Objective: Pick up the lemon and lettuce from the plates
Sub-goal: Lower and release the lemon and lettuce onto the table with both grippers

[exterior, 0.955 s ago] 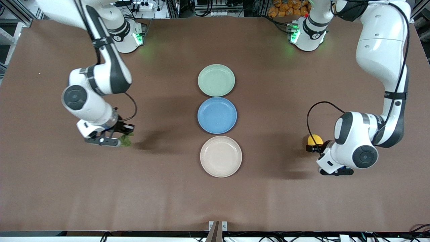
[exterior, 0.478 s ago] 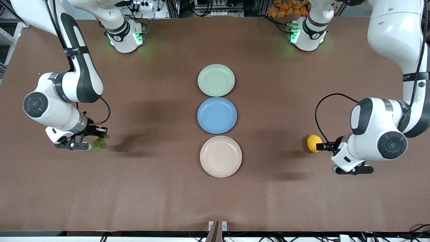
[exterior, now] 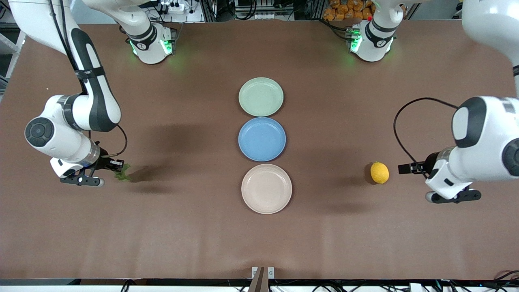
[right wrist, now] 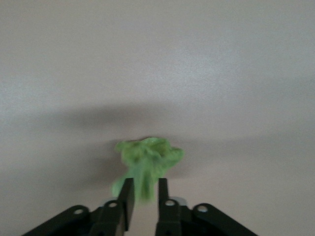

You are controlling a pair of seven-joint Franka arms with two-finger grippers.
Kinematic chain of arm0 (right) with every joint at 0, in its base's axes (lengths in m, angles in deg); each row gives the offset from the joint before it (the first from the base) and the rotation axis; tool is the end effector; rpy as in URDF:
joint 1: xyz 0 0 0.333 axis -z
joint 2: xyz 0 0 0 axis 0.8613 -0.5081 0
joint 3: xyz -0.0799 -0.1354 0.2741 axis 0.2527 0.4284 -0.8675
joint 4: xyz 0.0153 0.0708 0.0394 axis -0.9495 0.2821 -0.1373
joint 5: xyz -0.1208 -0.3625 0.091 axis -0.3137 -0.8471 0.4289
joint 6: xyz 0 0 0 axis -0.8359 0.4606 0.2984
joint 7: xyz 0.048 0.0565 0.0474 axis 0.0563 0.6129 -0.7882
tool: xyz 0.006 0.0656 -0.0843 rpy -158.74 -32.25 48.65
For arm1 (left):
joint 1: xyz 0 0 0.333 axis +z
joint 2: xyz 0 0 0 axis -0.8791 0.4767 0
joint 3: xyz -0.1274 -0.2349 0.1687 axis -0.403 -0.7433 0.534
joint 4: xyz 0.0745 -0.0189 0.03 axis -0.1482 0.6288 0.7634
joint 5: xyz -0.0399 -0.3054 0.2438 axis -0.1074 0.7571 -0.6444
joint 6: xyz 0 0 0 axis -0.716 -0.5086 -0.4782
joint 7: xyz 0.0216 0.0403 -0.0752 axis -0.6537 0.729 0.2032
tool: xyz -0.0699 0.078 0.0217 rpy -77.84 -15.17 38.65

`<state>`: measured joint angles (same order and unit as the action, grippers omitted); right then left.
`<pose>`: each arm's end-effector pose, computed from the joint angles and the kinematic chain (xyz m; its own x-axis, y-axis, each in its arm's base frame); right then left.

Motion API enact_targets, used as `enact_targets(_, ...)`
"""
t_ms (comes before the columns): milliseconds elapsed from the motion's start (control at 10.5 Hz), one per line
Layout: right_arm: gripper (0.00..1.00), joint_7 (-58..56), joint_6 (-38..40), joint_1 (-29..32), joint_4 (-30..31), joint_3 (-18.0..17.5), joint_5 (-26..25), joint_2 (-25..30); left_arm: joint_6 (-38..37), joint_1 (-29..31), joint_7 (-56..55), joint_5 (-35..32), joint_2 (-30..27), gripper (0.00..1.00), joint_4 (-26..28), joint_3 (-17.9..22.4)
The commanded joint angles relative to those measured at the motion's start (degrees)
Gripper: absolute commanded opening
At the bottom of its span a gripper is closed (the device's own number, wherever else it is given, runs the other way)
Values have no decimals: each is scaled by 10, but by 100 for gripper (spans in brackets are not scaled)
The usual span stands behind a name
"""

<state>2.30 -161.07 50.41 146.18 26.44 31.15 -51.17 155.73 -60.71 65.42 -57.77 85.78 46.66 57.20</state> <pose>0.6205 -0.0083 0.2981 0.9946 -0.1029 0.0098 -0.1032 -0.9944 0.0247 0.6797 -0.0558 0.4350 0.9832 0.0768 -0.1655 0.0738 -0.9970 -0.0244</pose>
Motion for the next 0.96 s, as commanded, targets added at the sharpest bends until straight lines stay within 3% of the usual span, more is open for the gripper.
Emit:
enact_targets(0,100,-47,3,32,-4,-9,-4,3,-27,1,-2,12,-47,100,15,-2)
enact_targets(382,100,-55,34,29,5,-14,-6,18,-55,-4,-52,12,-101,100,21,-4)
enact_targets(669,100,-55,36,52,71,-51,-6,66,-77,-6,-38,11,-178,100,81,-1)
enact_targets(860,100,-49,20,51,123,-57,-6,103,-86,-6,-6,11,-211,100,107,1)
